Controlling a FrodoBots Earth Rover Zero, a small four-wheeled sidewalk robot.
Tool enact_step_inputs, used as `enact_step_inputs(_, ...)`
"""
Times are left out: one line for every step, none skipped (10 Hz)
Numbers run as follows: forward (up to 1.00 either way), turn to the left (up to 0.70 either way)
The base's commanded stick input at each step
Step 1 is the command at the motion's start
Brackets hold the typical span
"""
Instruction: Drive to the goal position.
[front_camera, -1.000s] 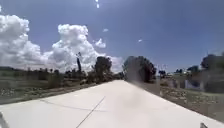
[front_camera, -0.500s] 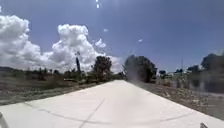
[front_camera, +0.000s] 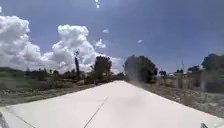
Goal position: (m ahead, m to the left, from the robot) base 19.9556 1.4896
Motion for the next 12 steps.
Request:
enact_step_inputs(0.85, 0.00)
enact_step_inputs(0.85, 0.00)
enact_step_inputs(0.85, 0.00)
enact_step_inputs(0.85, 0.00)
enact_step_inputs(0.85, 0.00)
enact_step_inputs(0.85, 0.00)
enact_step_inputs(0.85, 0.00)
enact_step_inputs(0.85, 0.00)
enact_step_inputs(0.85, 0.00)
enact_step_inputs(0.85, 0.00)
enact_step_inputs(0.85, 0.00)
enact_step_inputs(0.85, 0.00)
